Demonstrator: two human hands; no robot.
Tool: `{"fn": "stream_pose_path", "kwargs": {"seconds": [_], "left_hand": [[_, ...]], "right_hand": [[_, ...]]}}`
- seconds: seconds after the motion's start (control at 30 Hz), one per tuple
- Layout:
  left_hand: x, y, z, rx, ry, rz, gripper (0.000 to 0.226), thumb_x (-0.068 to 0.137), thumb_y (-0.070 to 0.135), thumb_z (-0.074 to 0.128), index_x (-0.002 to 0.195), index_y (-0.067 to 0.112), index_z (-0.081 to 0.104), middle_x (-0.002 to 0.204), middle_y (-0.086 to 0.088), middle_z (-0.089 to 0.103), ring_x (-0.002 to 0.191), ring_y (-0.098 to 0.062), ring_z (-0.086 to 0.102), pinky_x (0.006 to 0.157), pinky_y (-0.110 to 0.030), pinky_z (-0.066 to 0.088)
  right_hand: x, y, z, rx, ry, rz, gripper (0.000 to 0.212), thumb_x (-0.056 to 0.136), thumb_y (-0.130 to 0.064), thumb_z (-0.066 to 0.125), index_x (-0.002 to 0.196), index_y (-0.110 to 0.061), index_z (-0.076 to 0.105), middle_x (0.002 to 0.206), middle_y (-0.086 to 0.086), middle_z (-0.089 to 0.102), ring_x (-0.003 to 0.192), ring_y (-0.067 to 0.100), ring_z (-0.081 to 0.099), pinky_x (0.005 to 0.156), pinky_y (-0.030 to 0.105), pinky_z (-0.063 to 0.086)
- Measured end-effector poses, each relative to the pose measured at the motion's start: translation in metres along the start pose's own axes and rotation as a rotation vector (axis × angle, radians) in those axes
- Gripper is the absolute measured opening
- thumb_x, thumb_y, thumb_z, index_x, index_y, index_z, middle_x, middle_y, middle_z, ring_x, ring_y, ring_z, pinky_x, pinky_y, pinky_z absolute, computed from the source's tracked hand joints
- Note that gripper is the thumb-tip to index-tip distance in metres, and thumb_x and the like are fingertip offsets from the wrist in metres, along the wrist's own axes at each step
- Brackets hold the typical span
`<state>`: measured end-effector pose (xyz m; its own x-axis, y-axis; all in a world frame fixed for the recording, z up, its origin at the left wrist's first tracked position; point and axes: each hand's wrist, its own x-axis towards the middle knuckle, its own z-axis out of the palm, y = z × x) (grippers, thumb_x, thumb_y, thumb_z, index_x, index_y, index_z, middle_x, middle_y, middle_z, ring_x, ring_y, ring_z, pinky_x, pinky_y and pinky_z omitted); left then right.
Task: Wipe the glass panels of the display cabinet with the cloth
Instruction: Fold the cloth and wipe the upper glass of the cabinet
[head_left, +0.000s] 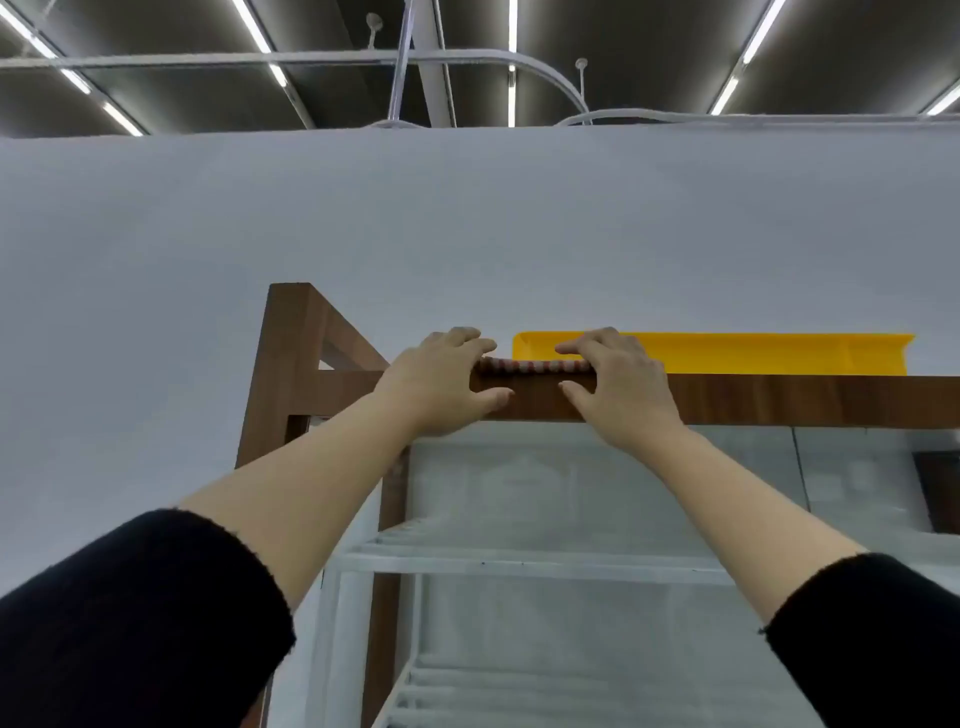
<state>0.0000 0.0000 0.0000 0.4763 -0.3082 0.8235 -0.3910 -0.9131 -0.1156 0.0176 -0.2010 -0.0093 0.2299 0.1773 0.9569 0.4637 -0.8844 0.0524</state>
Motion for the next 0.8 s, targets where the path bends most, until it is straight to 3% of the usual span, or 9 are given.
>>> {"fn": "stream_pose_path", "kwargs": {"seconds": [0.13,0.27,0.37,0.47,0.53,0.63,0.7,0.8], "left_hand": [[0.016,-0.012,0.018,-0.102,0.008,0.058,0.061,0.089,0.048,0.051,0.142,0.024,0.032,0.148,0.004,0.032,0.133,-0.016,0.032,0.107,-0.034,0.029],[0.027,-0.016,0.035,-0.311,0.057,0.105,0.052,0.089,0.038,0.056,0.136,0.021,0.043,0.135,0.0,0.048,0.122,-0.016,0.043,0.101,-0.028,0.033],[0.03,-0.021,0.046,-0.473,0.168,0.095,0.038,0.088,0.031,0.06,0.125,0.021,0.056,0.119,0.001,0.058,0.112,-0.016,0.05,0.096,-0.027,0.036],[0.034,-0.021,0.051,-0.55,0.25,0.074,0.026,0.087,0.024,0.061,0.112,0.02,0.065,0.109,0.002,0.065,0.104,-0.012,0.054,0.085,-0.019,0.036],[0.036,-0.02,0.051,-0.615,0.277,0.048,0.02,0.086,0.02,0.063,0.104,0.019,0.069,0.104,0.002,0.068,0.099,-0.011,0.057,0.08,-0.013,0.038],[0.036,-0.022,0.048,-0.683,0.291,0.034,0.016,0.084,0.017,0.066,0.098,0.018,0.072,0.099,0.001,0.07,0.09,-0.006,0.056,0.069,0.001,0.034],[0.032,-0.027,0.045,-0.71,0.322,0.048,0.016,0.083,0.015,0.066,0.097,0.016,0.073,0.097,0.002,0.07,0.087,-0.003,0.056,0.069,0.003,0.033],[0.021,-0.035,0.043,-0.717,0.387,0.09,0.016,0.083,0.013,0.066,0.097,0.015,0.073,0.09,0.006,0.068,0.083,0.003,0.055,0.071,0.001,0.034]], "right_hand": [[0.007,0.003,0.014,-0.072,-0.023,0.093,0.042,0.086,-0.031,0.061,0.126,-0.029,0.05,0.127,-0.005,0.048,0.121,0.017,0.038,0.095,0.037,0.031],[0.011,0.007,0.023,0.048,0.025,0.181,0.039,0.084,-0.026,0.066,0.121,-0.021,0.056,0.124,0.002,0.053,0.116,0.02,0.046,0.098,0.039,0.036],[0.011,0.007,0.026,0.105,0.065,0.193,0.029,0.085,-0.019,0.065,0.114,-0.014,0.062,0.117,0.005,0.058,0.109,0.02,0.051,0.091,0.028,0.037],[0.013,0.007,0.026,0.189,0.121,0.23,0.02,0.085,-0.014,0.065,0.105,-0.013,0.066,0.104,0.002,0.062,0.094,0.011,0.053,0.071,0.01,0.034],[0.015,0.008,0.027,0.248,0.151,0.25,0.017,0.085,-0.013,0.065,0.101,-0.015,0.068,0.098,-0.001,0.063,0.089,0.008,0.054,0.066,0.003,0.035],[0.017,0.008,0.03,0.304,0.179,0.236,0.016,0.085,-0.01,0.064,0.099,-0.018,0.068,0.091,-0.007,0.061,0.085,0.005,0.056,0.067,0.001,0.036],[0.017,0.004,0.029,0.321,0.19,0.192,0.018,0.085,-0.009,0.065,0.1,-0.017,0.068,0.085,-0.015,0.056,0.079,-0.001,0.054,0.067,0.001,0.036],[0.014,-0.004,0.026,0.24,0.155,0.067,0.02,0.085,-0.009,0.064,0.102,-0.017,0.068,0.083,-0.017,0.052,0.078,0.002,0.052,0.068,0.003,0.034]]}}
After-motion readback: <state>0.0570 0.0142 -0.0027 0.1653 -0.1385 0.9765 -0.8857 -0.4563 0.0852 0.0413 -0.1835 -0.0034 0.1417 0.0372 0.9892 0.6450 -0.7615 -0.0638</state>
